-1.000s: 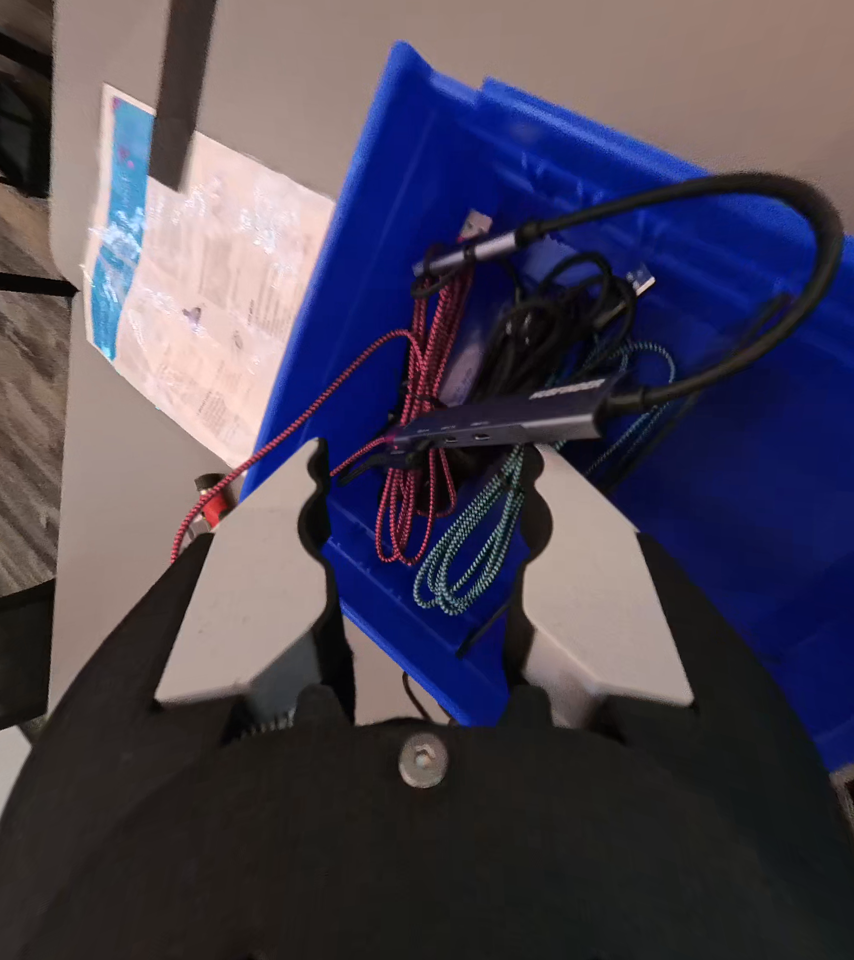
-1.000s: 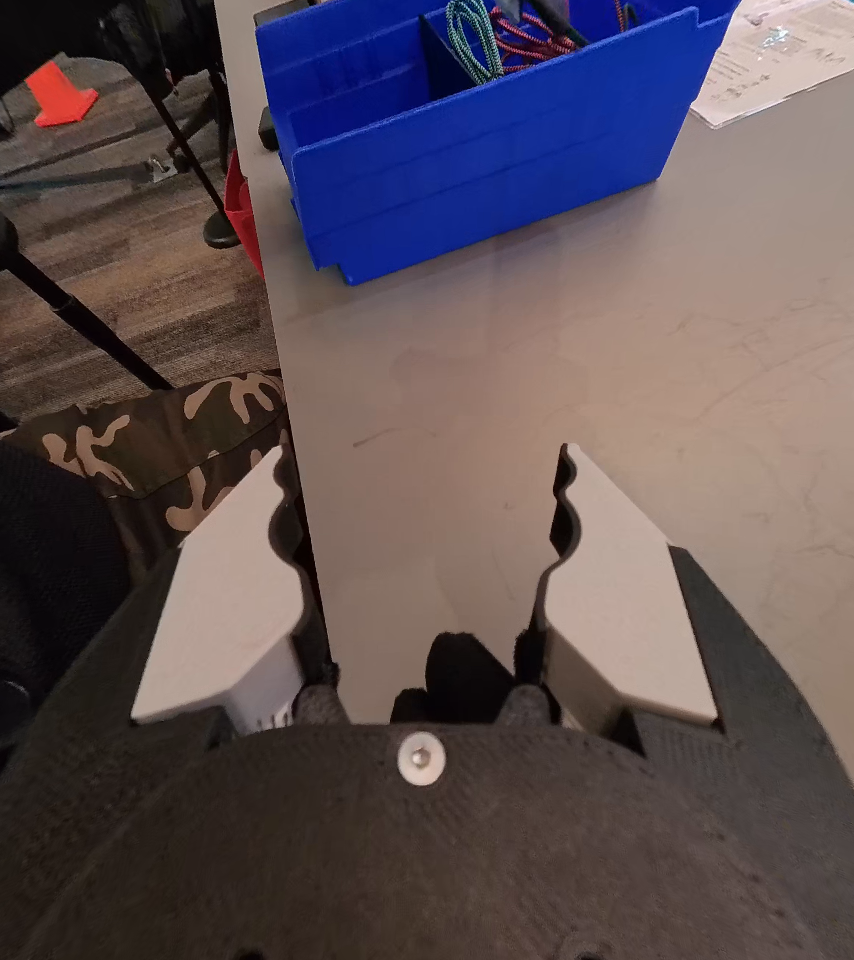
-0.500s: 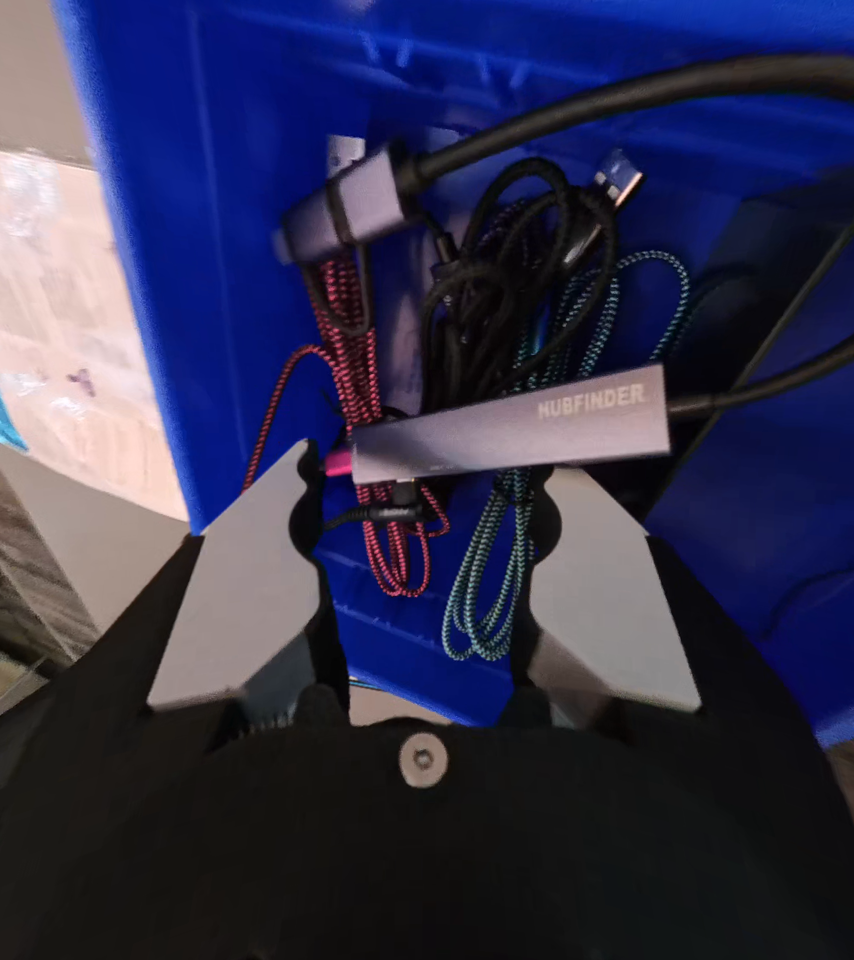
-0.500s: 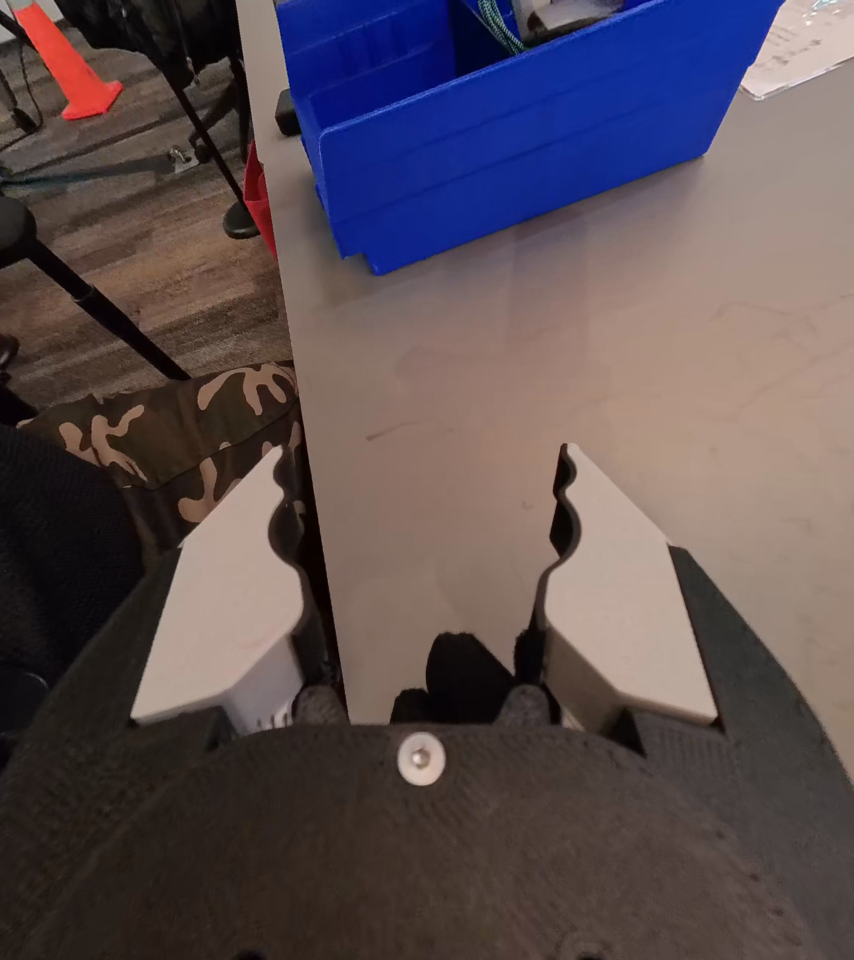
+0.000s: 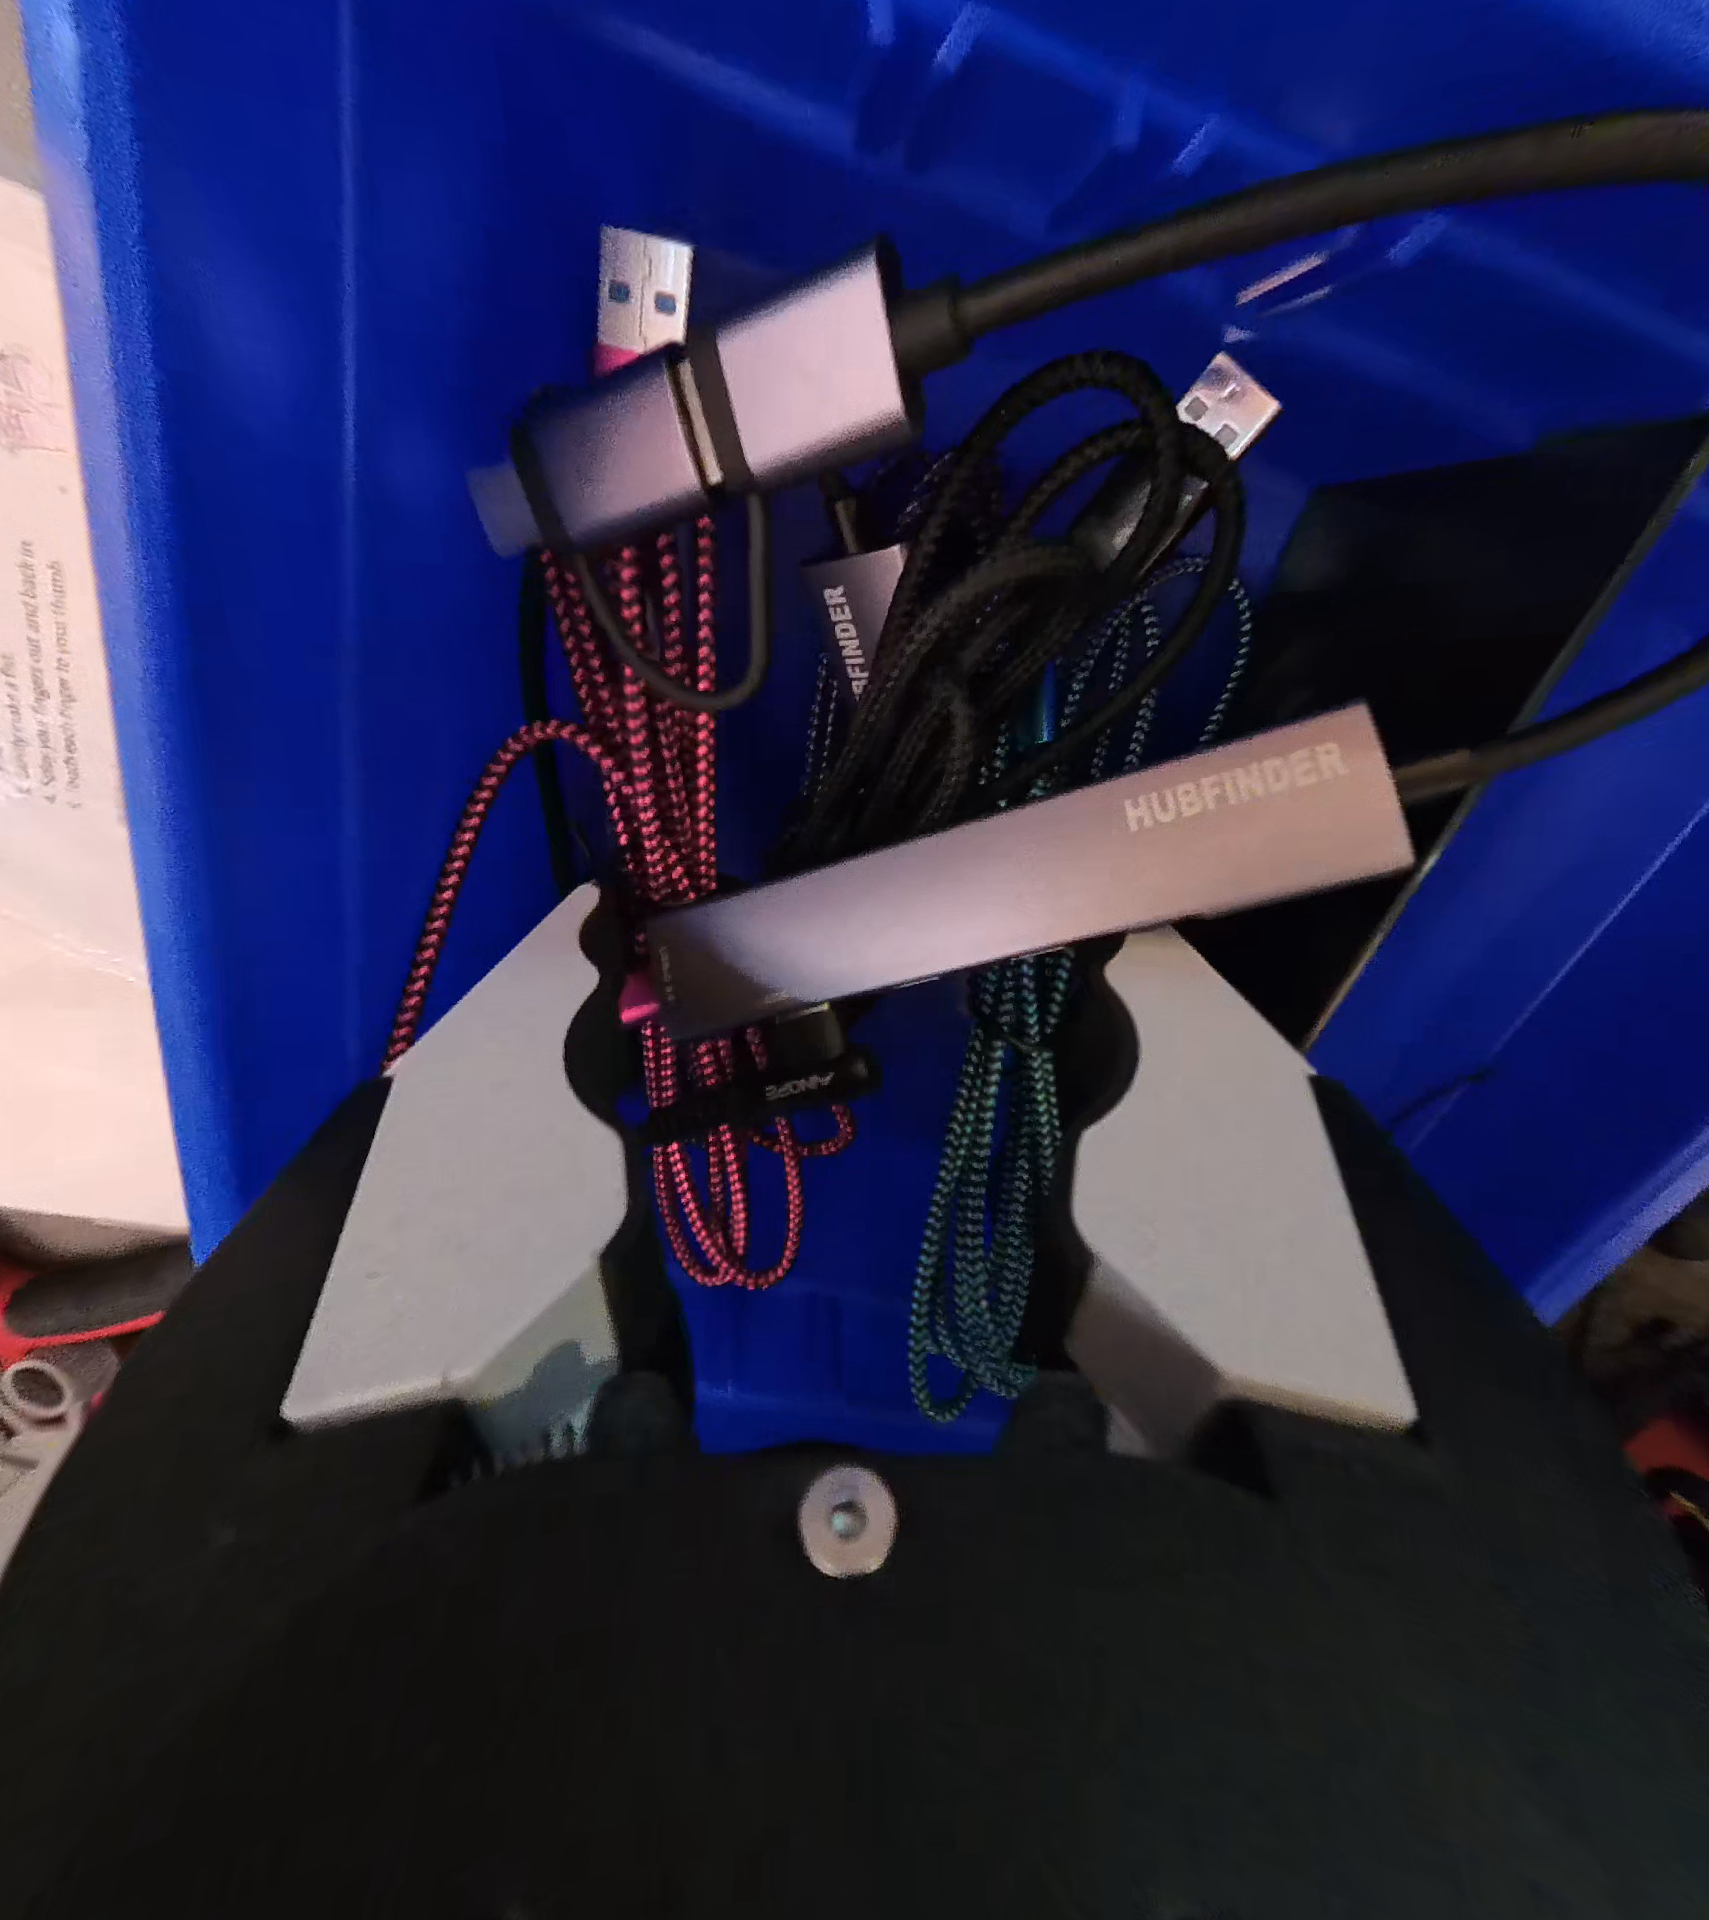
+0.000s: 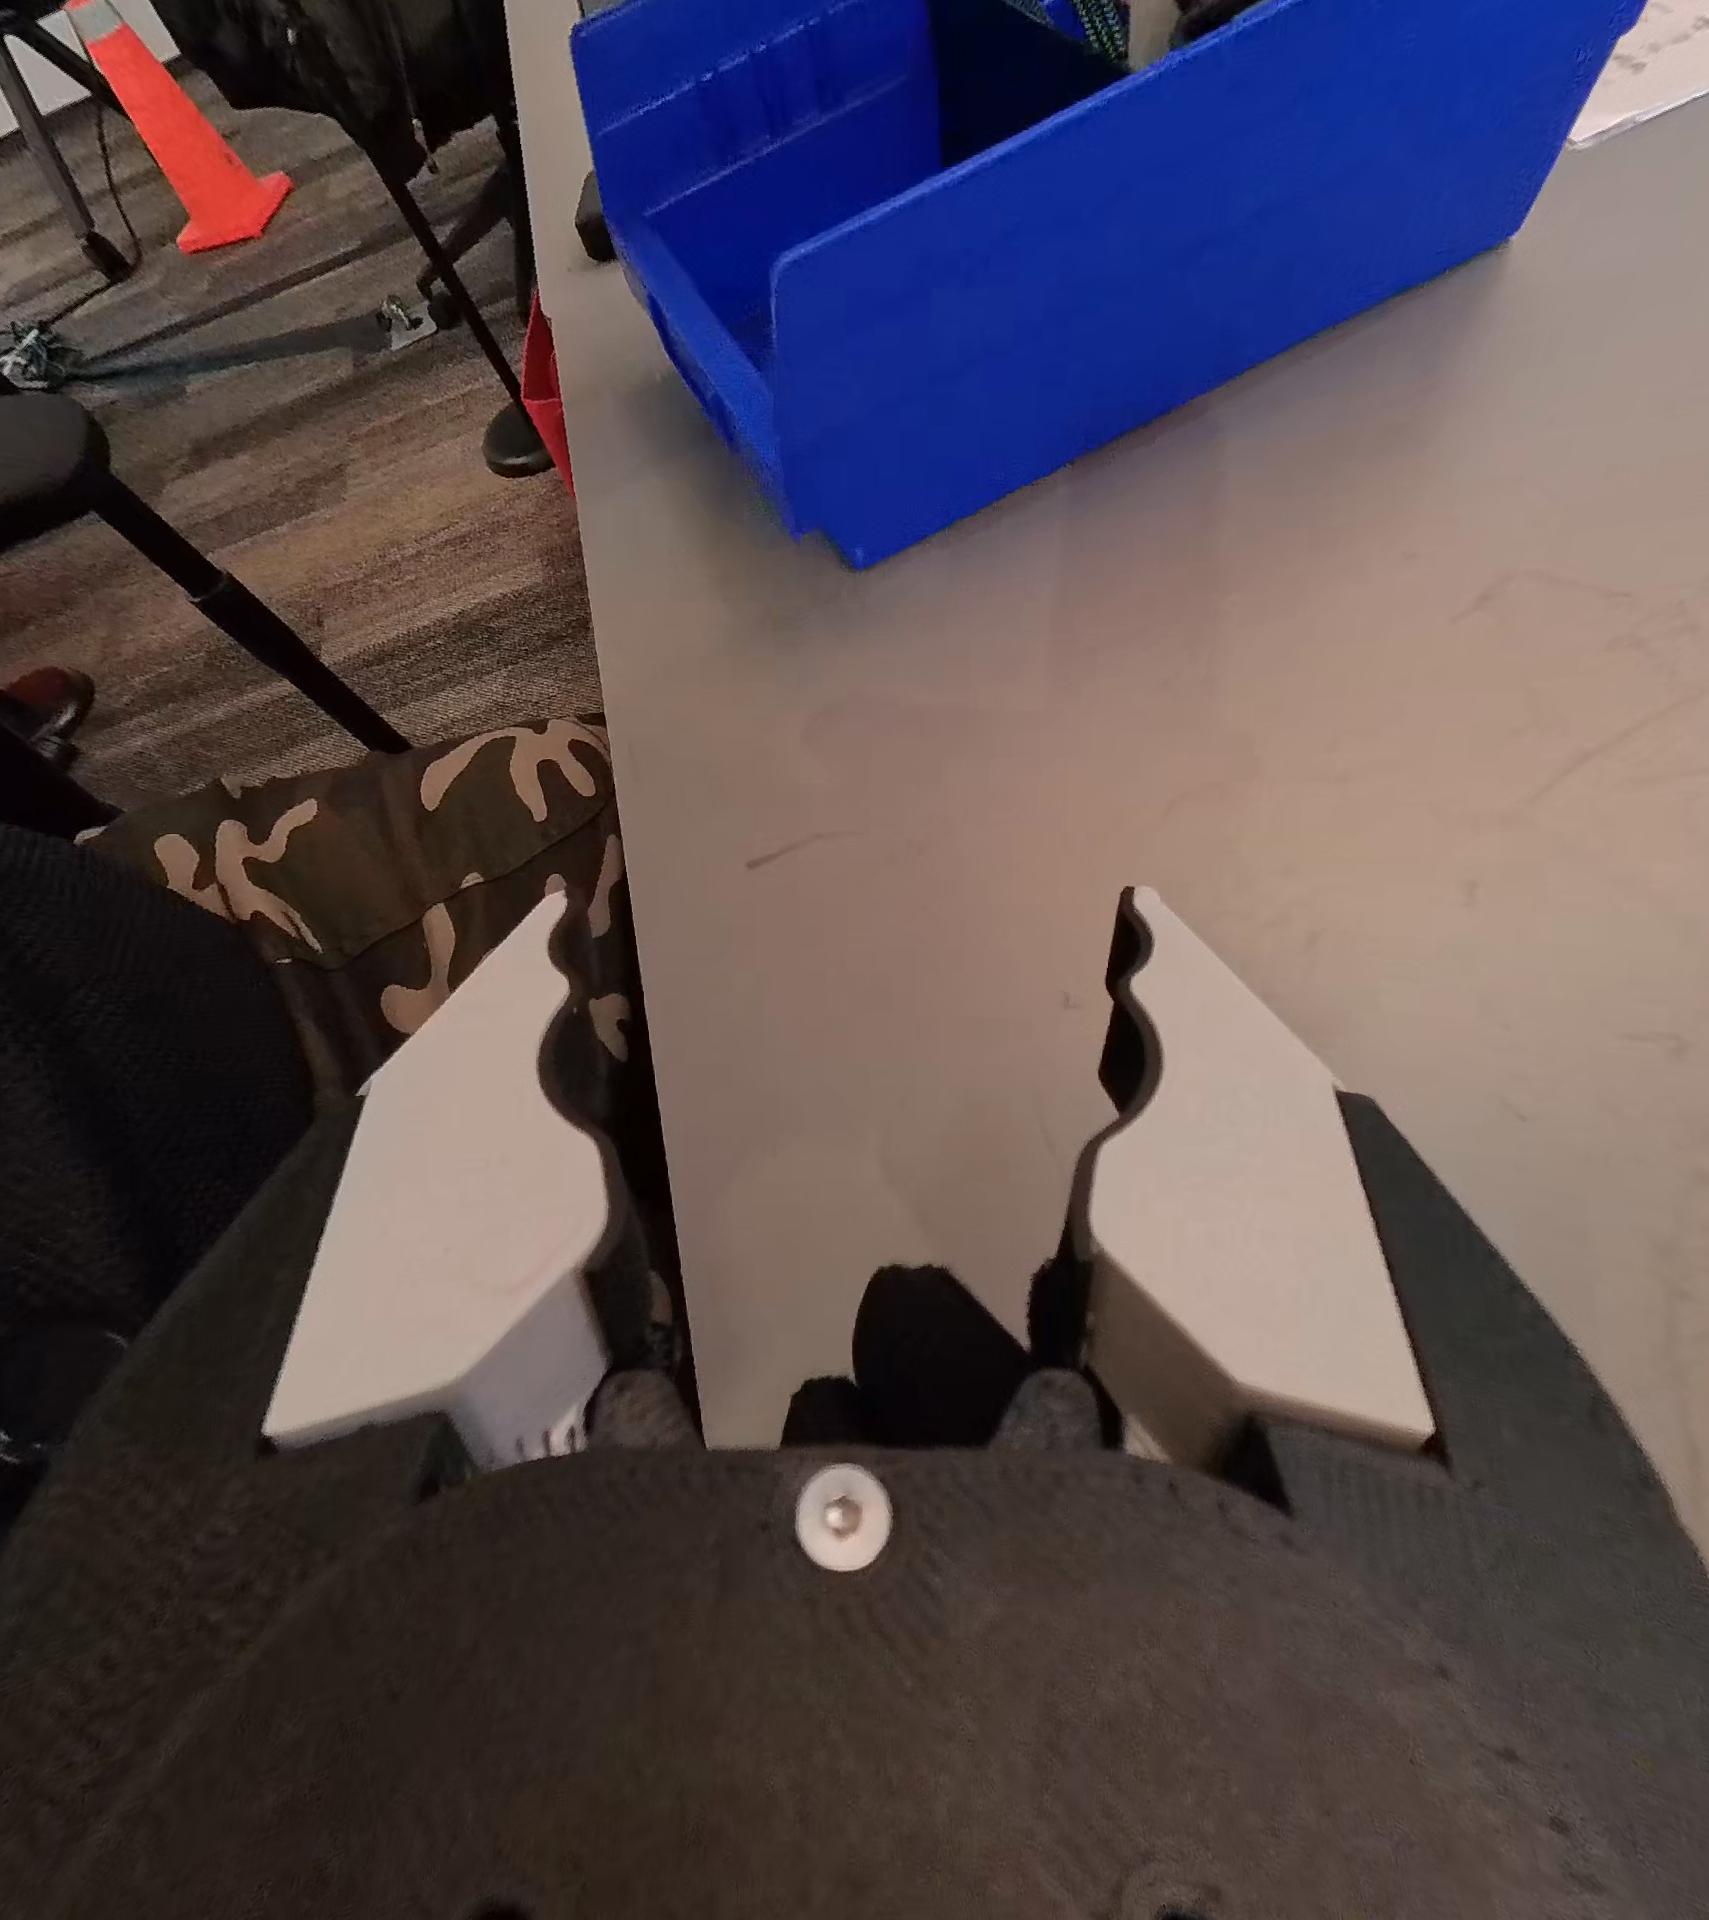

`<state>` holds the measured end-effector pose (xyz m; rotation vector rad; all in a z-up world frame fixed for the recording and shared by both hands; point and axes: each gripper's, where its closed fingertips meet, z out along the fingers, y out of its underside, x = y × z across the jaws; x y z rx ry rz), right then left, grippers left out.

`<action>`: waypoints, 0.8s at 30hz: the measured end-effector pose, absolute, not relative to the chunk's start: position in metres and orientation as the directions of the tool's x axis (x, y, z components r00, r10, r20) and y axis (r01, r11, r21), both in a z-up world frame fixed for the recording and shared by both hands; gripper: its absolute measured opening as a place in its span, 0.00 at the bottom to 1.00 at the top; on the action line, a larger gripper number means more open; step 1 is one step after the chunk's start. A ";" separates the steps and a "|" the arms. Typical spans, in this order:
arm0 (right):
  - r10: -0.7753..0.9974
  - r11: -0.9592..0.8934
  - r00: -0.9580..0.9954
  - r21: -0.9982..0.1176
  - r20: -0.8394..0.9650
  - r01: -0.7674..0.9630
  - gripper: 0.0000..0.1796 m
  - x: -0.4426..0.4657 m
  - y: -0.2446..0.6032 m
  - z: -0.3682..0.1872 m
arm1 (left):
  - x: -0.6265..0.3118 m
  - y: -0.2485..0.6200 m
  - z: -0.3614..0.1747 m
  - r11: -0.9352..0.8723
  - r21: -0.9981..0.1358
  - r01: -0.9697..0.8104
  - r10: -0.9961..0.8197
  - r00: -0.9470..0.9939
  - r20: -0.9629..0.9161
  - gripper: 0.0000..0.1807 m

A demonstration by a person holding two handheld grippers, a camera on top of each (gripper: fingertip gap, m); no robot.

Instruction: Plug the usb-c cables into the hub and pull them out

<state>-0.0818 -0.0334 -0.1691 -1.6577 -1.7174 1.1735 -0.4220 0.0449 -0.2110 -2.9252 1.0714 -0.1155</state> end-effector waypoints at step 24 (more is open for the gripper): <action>0.953 -0.113 -0.171 -0.815 -0.251 0.569 0.54 -0.084 -0.036 -0.176 | -0.417 0.058 -0.206 -0.847 -0.102 -0.522 -0.532 0.828 0.178 0.30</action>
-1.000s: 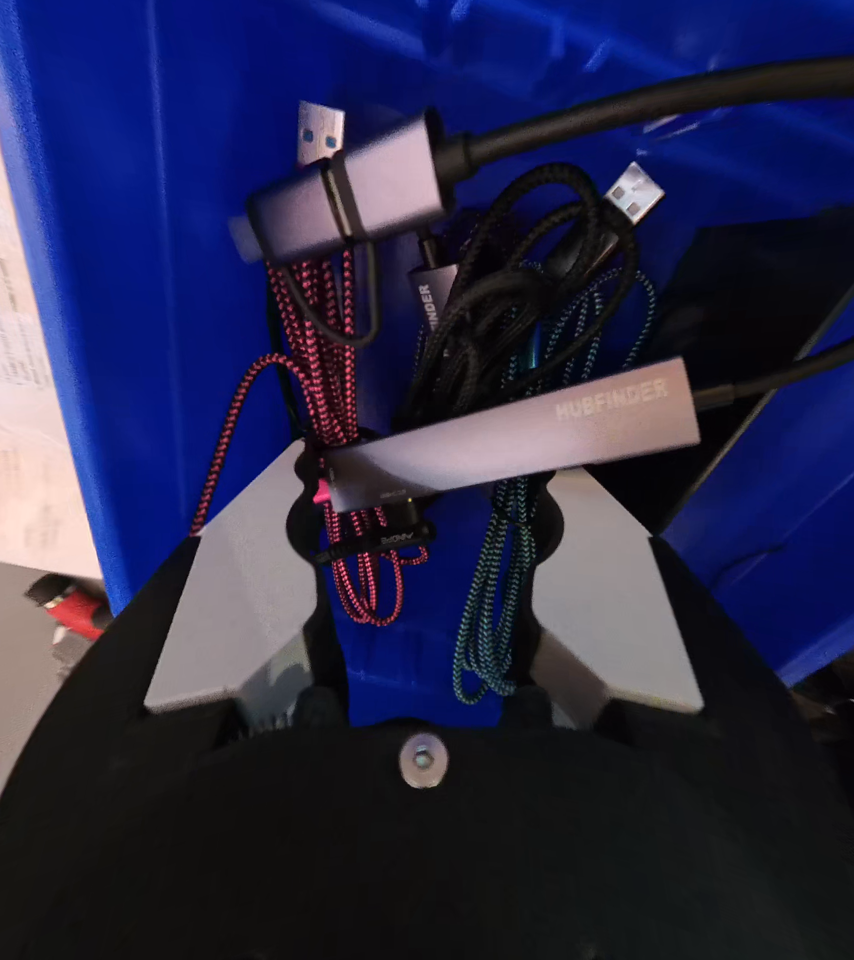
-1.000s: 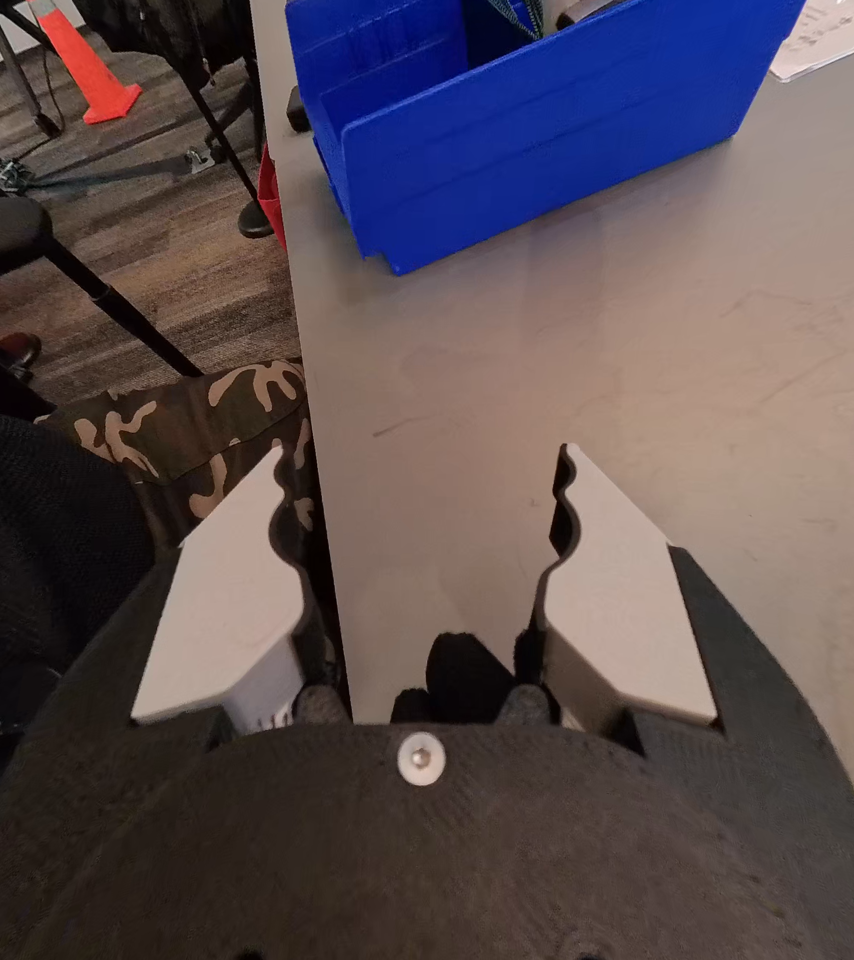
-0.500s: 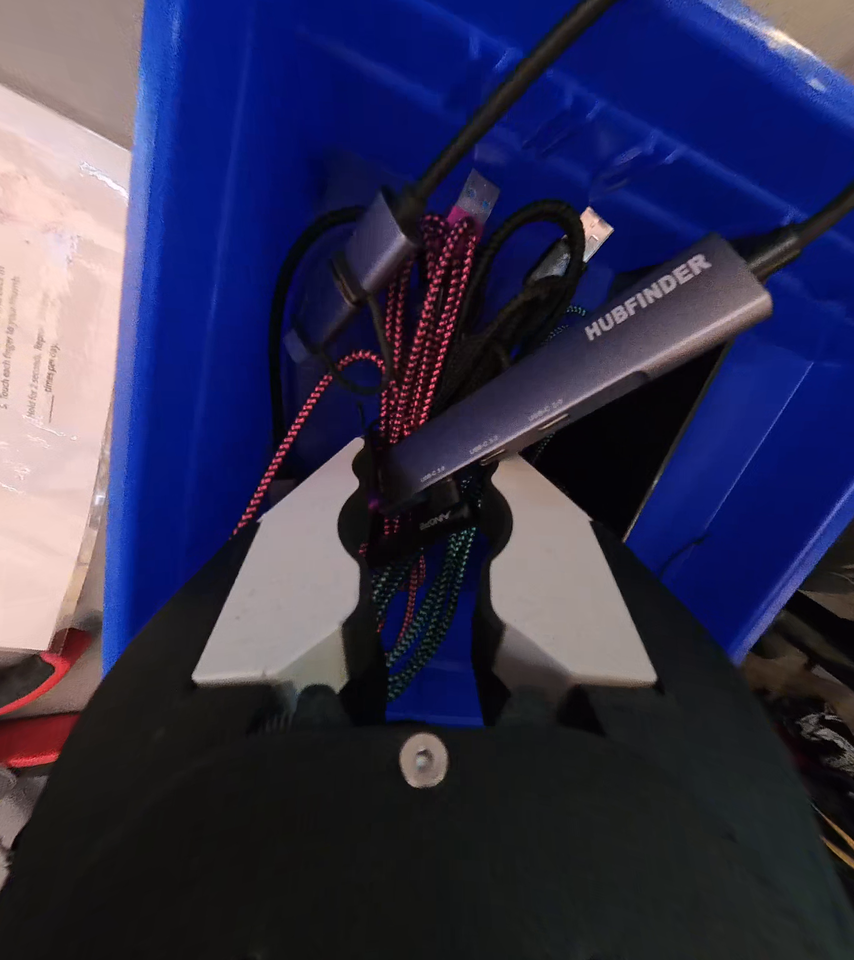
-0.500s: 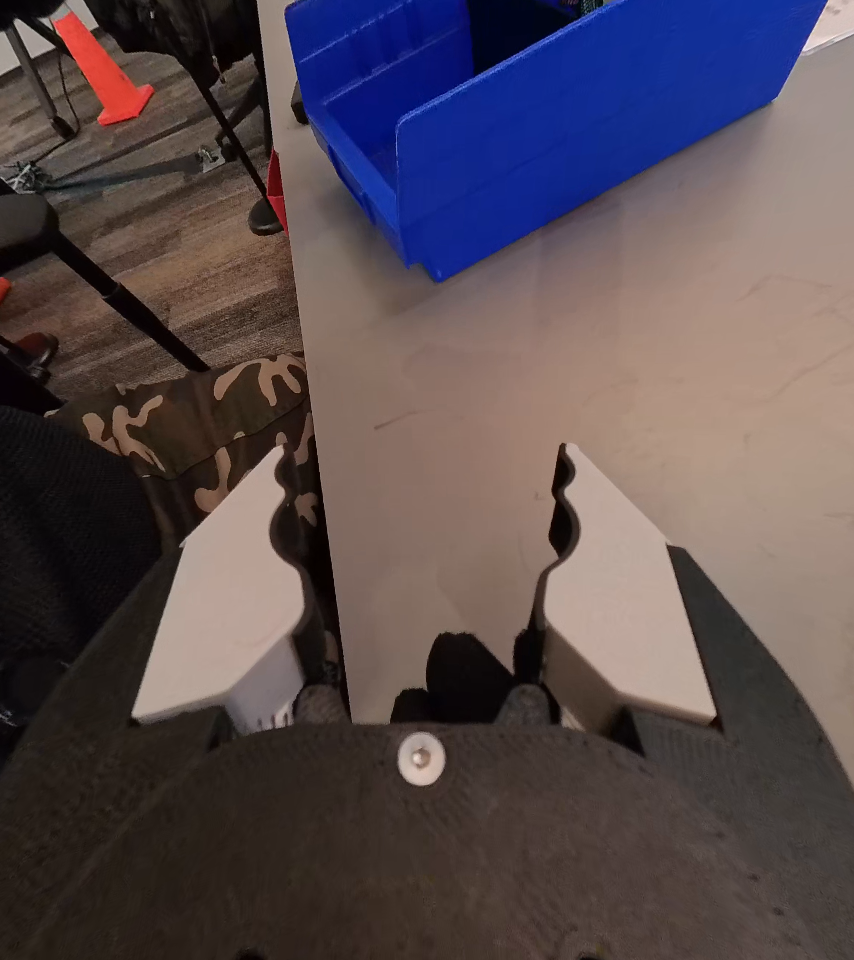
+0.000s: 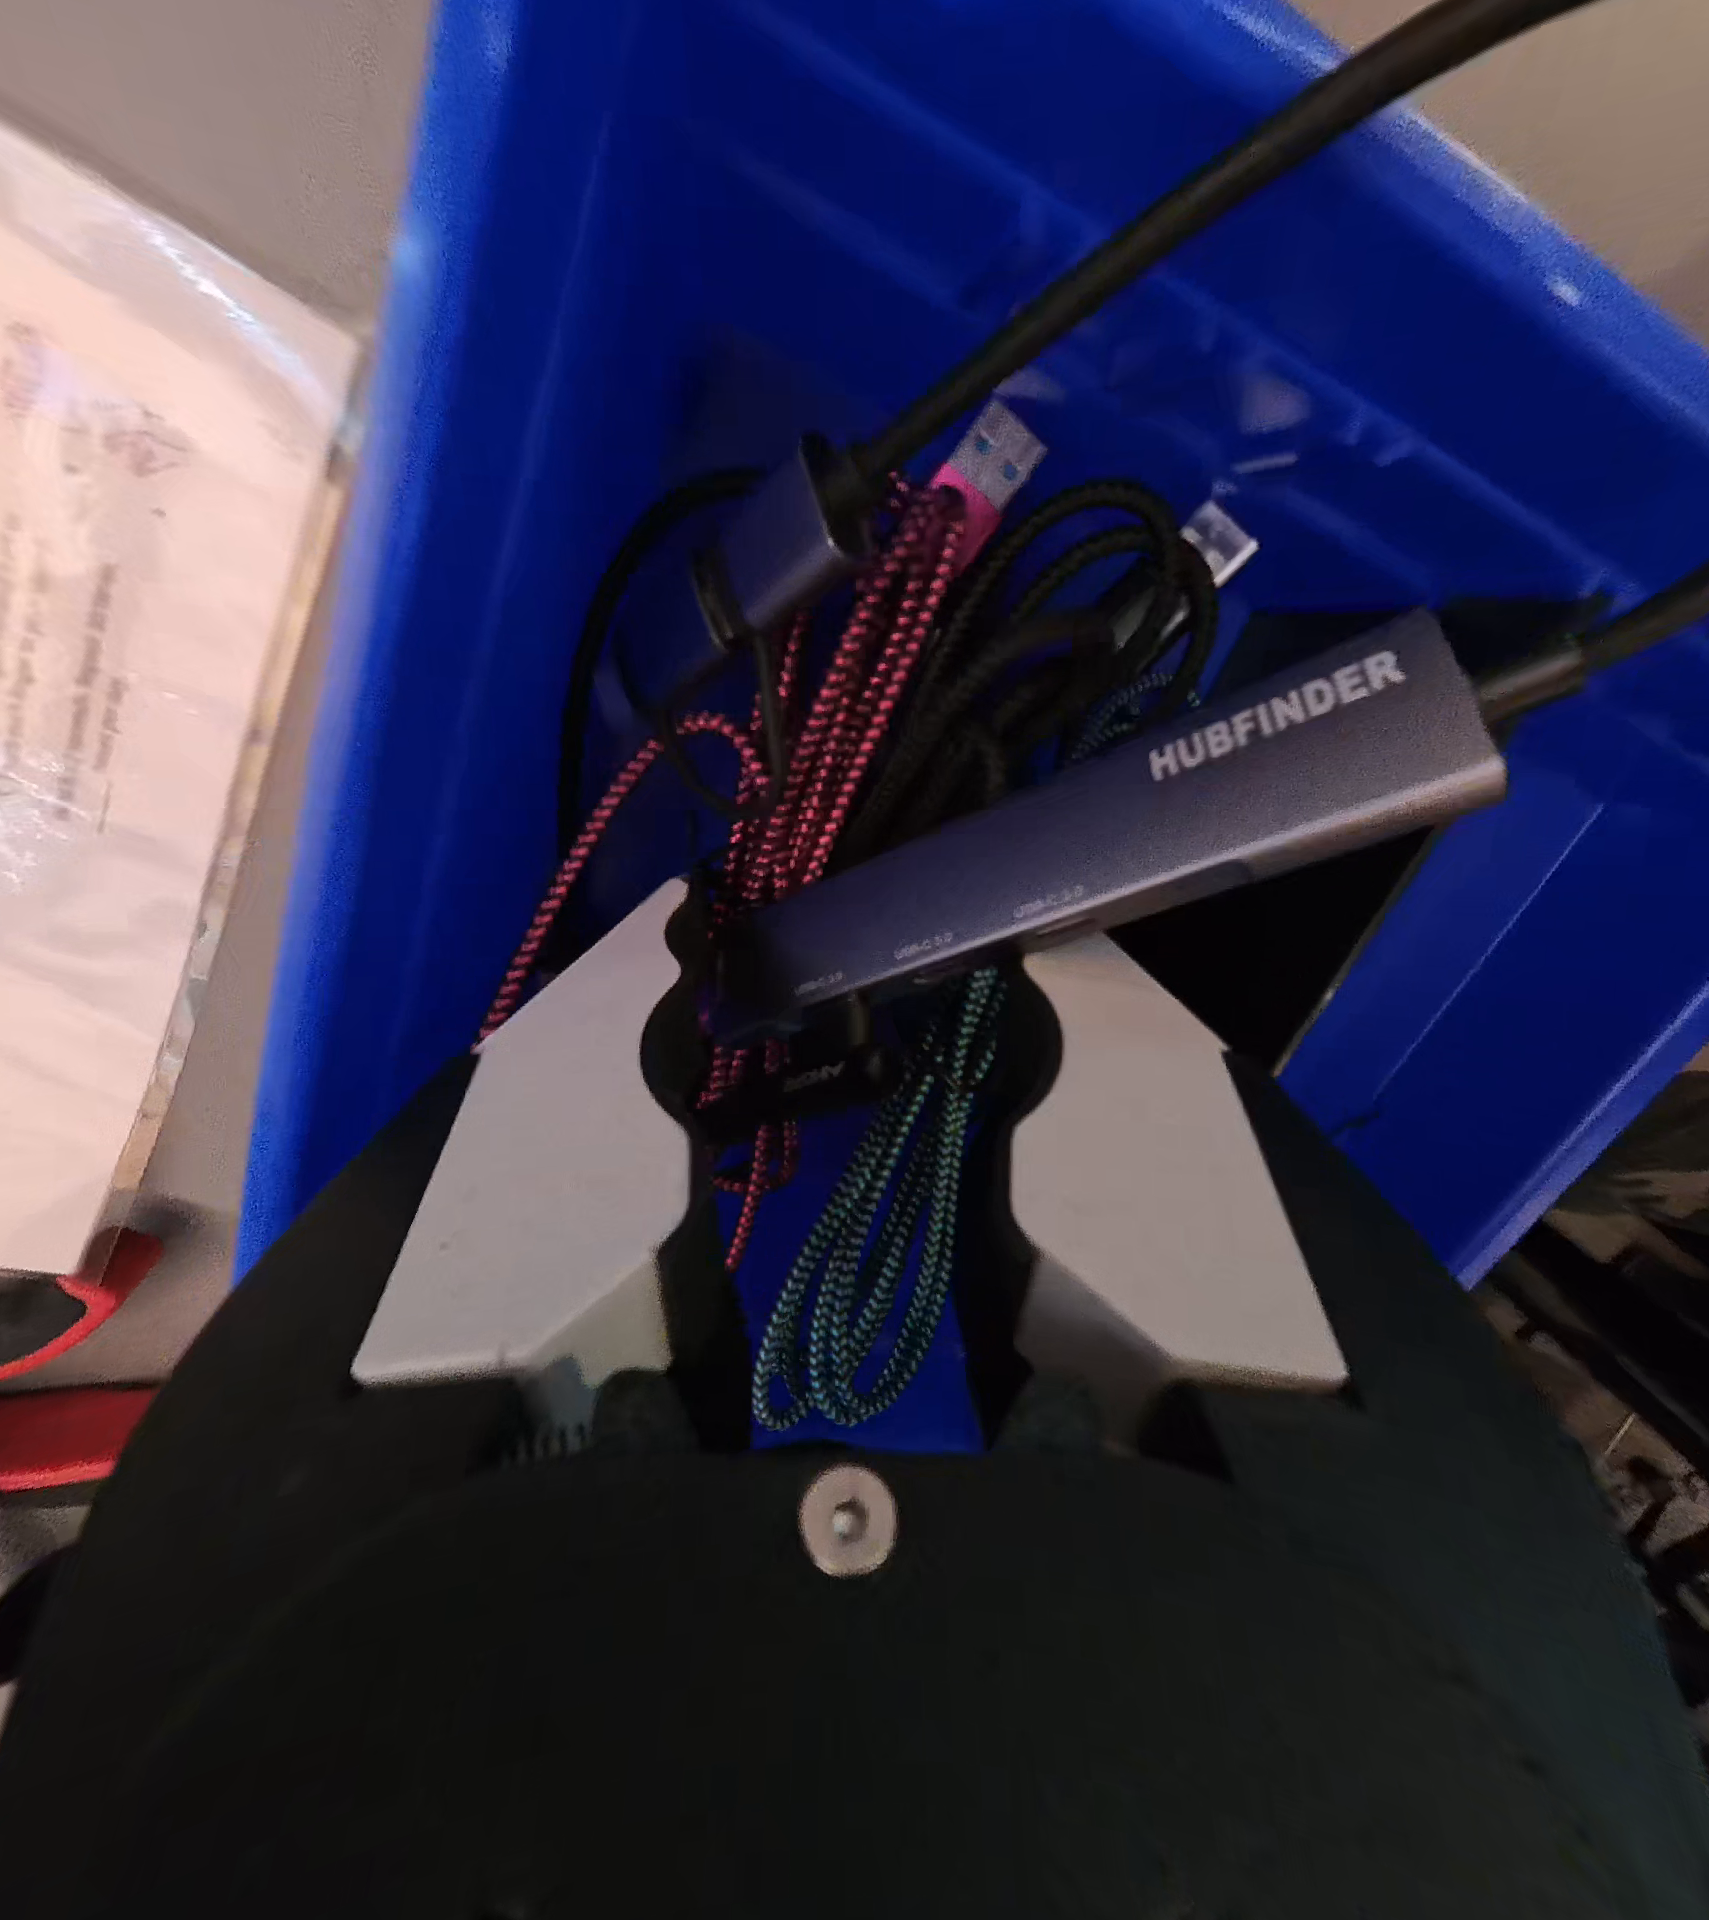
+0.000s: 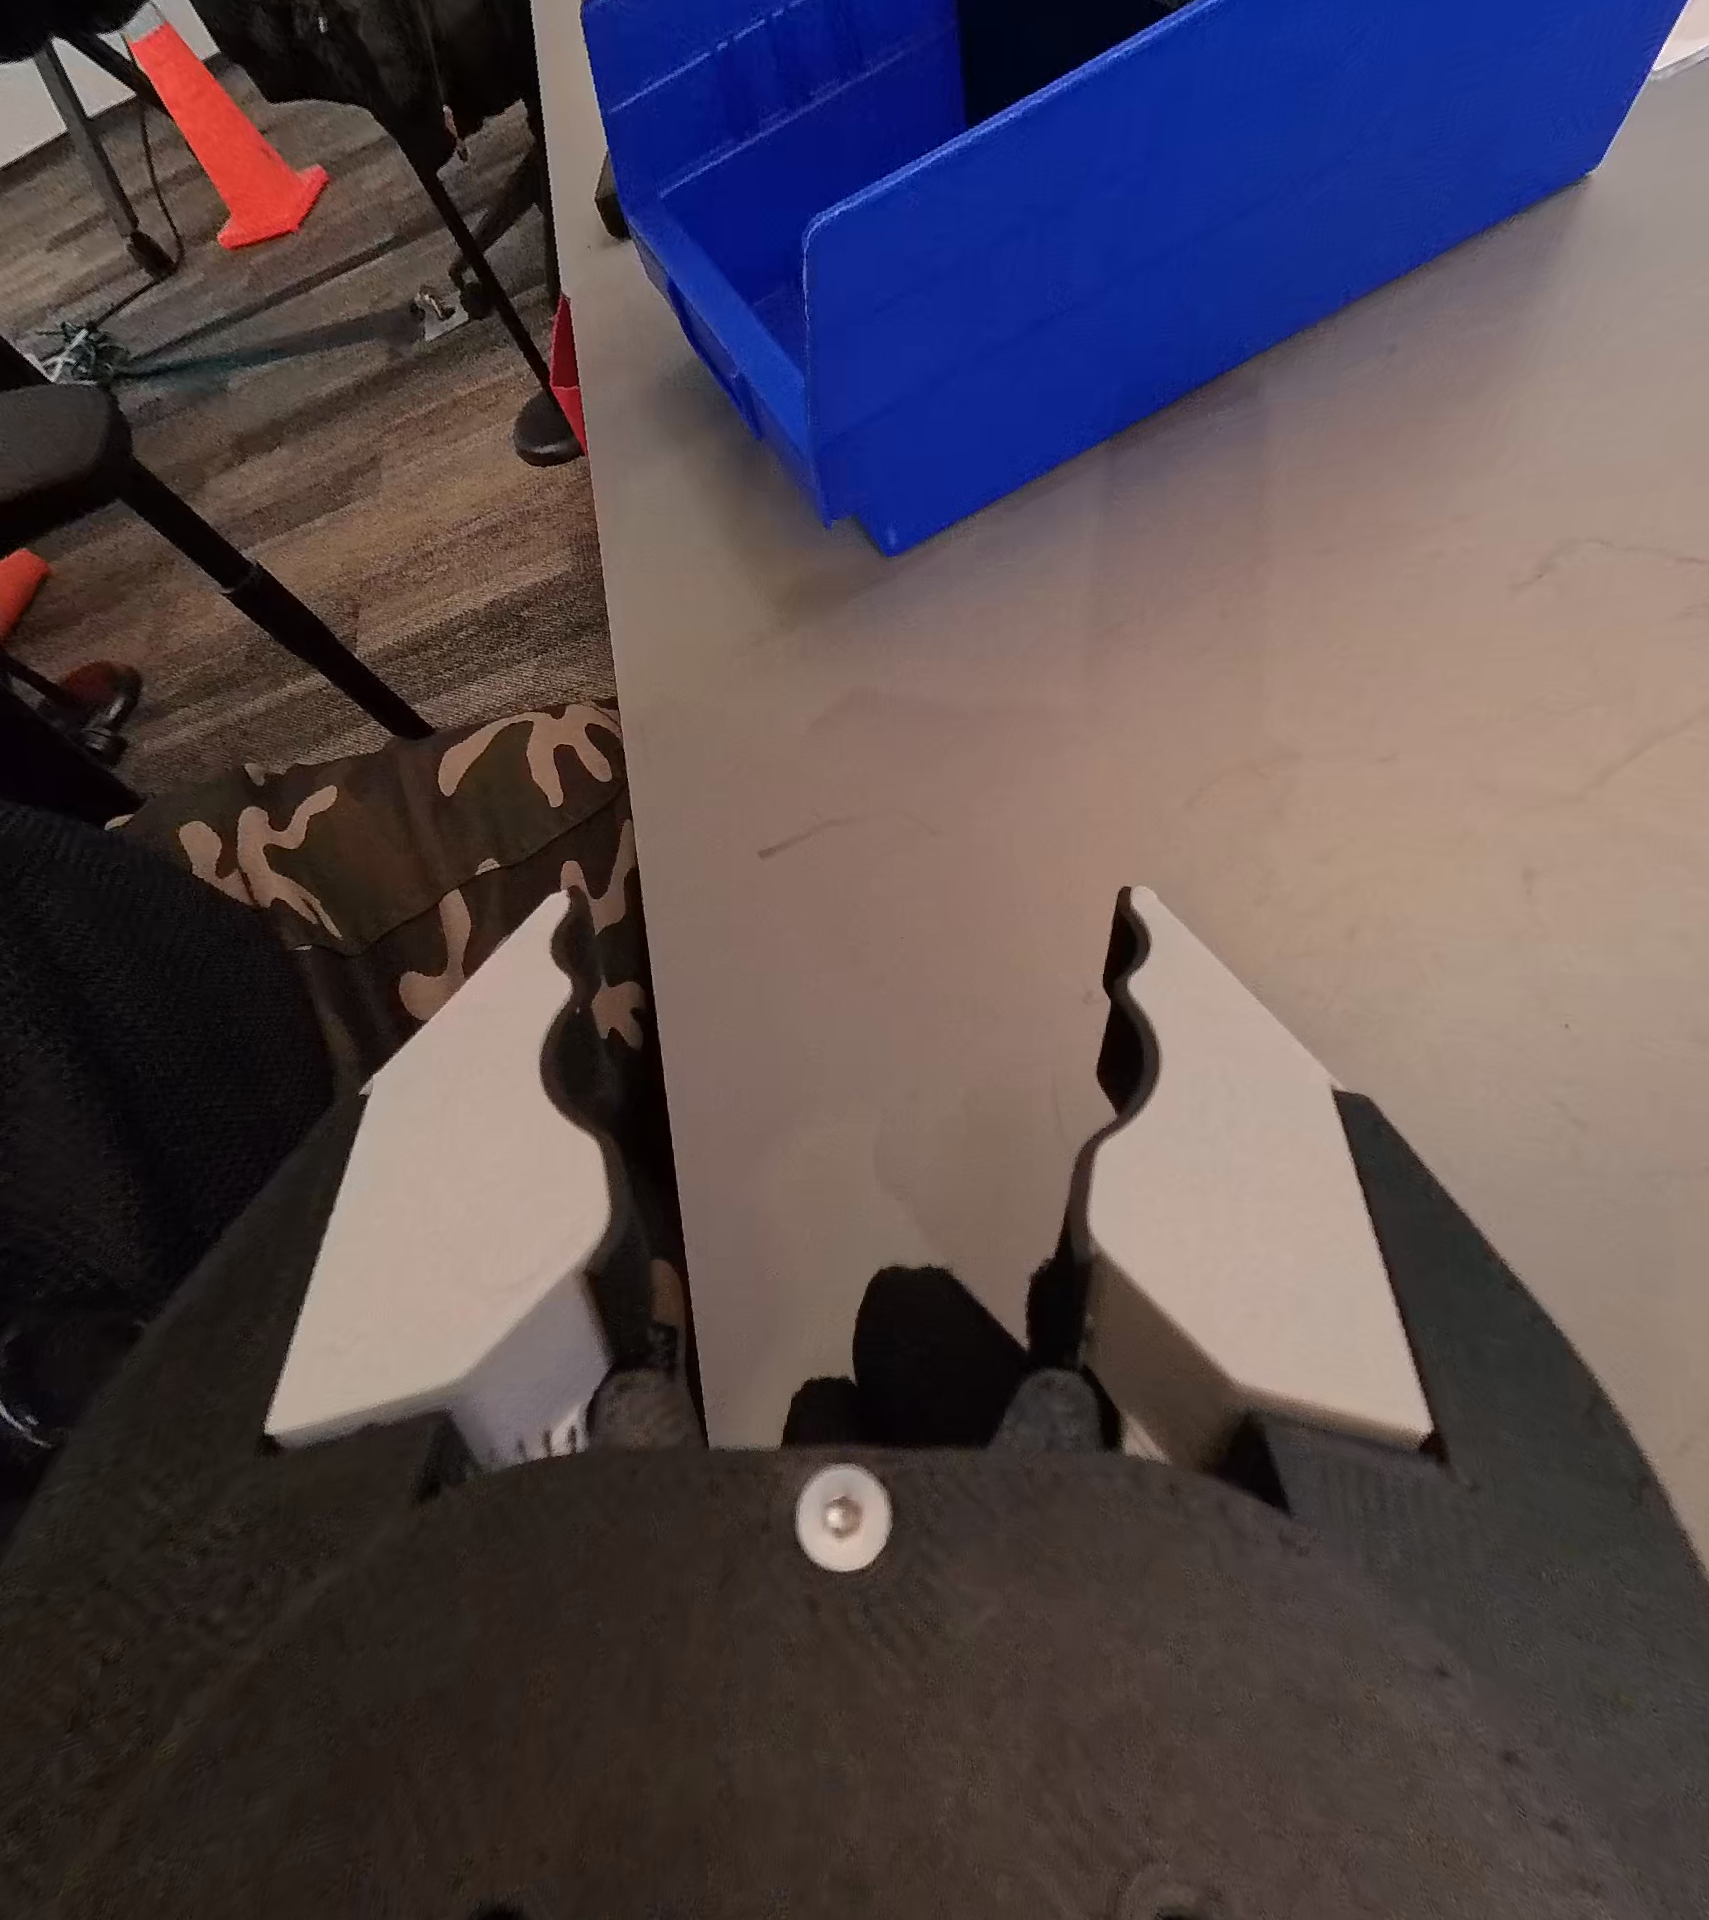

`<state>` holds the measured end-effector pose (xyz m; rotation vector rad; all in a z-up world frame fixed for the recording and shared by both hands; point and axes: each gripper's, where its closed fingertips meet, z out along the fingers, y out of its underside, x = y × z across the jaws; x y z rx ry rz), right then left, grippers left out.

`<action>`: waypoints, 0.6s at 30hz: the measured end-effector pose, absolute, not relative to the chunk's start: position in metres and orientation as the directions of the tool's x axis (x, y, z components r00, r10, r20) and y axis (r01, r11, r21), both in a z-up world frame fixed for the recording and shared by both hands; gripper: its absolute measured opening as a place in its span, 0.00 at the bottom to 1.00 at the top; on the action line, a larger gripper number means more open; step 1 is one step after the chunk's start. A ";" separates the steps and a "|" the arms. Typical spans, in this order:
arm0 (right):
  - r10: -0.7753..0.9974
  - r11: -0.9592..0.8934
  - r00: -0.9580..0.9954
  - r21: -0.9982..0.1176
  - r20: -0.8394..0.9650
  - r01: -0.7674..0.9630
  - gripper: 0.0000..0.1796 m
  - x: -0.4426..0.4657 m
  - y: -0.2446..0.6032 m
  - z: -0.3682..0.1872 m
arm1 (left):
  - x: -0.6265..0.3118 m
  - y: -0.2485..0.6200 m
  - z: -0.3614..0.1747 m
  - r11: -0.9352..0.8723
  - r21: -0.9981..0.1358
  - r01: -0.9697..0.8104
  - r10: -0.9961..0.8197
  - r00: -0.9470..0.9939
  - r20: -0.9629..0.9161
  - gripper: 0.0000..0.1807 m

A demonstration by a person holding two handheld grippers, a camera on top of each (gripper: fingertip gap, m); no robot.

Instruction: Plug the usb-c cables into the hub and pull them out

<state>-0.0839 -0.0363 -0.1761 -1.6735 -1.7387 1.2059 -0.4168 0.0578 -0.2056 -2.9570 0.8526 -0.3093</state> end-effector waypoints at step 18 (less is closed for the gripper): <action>0.953 -0.117 -0.171 -0.823 -0.251 0.555 0.53 -0.082 -0.034 -0.172 | -0.429 0.069 -0.188 -0.794 -0.327 -0.513 -0.496 0.857 -0.140 0.07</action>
